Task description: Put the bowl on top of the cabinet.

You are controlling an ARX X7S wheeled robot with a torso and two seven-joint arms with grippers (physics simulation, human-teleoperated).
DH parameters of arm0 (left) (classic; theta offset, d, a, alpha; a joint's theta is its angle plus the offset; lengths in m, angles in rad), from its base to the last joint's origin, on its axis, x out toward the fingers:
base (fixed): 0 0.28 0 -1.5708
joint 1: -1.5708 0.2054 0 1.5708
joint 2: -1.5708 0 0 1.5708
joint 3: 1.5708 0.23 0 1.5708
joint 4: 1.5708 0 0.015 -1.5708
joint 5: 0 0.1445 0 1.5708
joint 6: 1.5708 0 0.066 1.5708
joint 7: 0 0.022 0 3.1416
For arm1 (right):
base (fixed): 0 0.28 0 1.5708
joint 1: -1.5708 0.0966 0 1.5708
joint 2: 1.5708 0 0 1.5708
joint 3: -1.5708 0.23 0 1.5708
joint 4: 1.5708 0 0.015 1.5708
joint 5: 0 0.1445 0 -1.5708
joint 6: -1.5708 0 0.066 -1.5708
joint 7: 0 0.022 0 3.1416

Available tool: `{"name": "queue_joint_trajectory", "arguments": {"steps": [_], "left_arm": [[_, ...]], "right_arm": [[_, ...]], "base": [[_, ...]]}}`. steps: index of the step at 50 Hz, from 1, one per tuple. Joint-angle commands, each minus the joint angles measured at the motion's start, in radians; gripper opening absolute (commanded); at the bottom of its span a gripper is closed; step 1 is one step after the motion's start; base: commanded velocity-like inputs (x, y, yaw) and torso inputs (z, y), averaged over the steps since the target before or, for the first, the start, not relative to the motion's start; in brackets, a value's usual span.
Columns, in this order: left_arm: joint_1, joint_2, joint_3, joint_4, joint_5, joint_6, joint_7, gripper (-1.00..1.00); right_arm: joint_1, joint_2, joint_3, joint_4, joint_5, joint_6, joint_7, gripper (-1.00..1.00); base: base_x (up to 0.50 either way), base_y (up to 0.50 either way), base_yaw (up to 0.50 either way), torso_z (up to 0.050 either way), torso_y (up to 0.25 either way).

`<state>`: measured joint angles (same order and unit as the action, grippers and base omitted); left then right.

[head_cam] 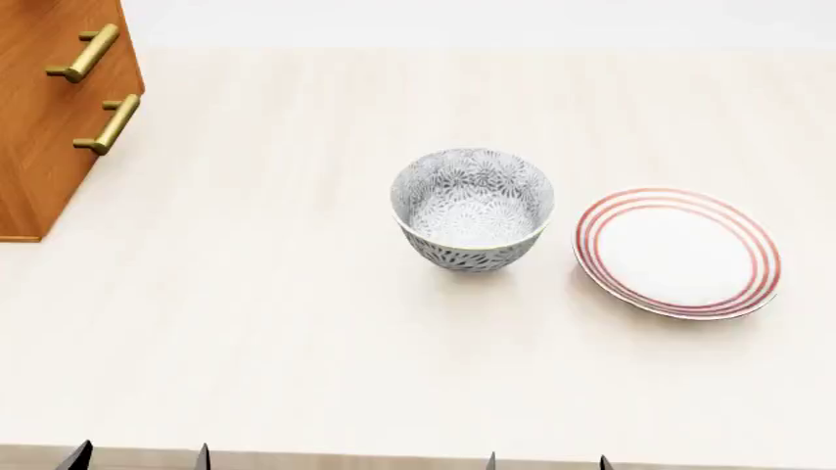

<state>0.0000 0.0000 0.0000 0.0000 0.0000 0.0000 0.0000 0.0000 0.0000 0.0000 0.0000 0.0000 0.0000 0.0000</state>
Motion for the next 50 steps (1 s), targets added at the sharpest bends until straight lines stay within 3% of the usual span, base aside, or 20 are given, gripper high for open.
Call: {"name": "queue_joint_trajectory", "arguments": {"steps": [1,31,50], "left_arm": [[0.000,-0.016,0.017,0.003,-0.017,-0.001,-0.017,1.00],[-0.004,-0.077,0.074,0.003,-0.107,-0.010,-0.064,1.00],[-0.006,-0.099,0.098,0.003,-0.135,-0.007,-0.082,1.00]], "right_arm": [[-0.001,0.016,-0.021,-0.002,0.016,0.002,0.018,1.00],[0.005,0.067,-0.069,-0.029,0.106,0.044,0.083,1.00],[0.007,0.089,-0.099,-0.026,0.129,0.031,0.098,1.00]], "base": [[0.00,0.00,0.00,0.000,0.000],[0.00,0.01,0.00,0.000,0.000],[0.00,0.42,0.00,0.000,0.000]]}}
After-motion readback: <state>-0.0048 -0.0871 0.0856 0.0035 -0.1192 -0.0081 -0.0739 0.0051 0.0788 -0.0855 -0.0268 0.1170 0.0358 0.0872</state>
